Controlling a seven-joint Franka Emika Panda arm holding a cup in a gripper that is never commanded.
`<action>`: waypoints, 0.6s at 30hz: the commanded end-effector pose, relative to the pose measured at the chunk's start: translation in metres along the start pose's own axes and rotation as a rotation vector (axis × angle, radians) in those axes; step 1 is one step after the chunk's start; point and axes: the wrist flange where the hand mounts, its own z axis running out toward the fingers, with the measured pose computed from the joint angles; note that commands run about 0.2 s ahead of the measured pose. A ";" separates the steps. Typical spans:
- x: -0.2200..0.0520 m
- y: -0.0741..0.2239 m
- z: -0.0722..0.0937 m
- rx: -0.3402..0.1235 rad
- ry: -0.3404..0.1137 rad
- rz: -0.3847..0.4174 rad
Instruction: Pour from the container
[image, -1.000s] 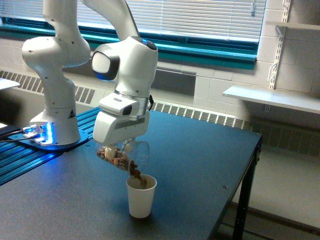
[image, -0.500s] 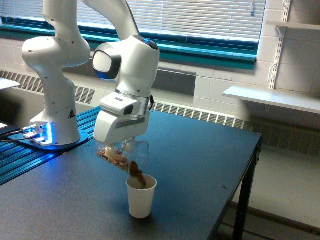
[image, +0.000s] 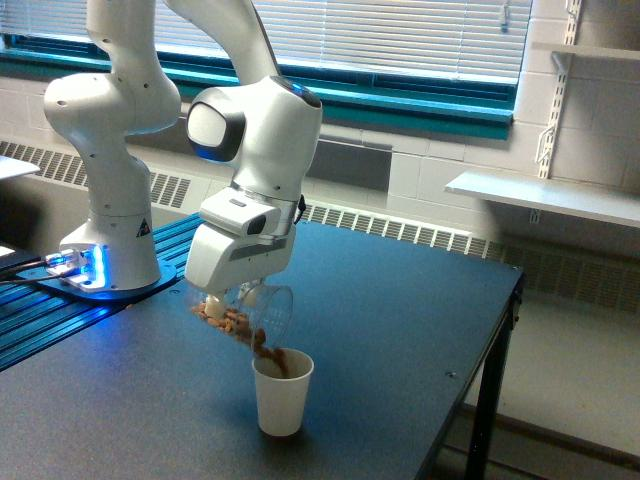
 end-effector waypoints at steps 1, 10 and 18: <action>0.005 0.003 -0.004 -0.018 0.004 -0.015; 0.007 0.002 -0.006 -0.034 0.001 -0.035; 0.010 0.000 -0.010 -0.038 -0.003 -0.052</action>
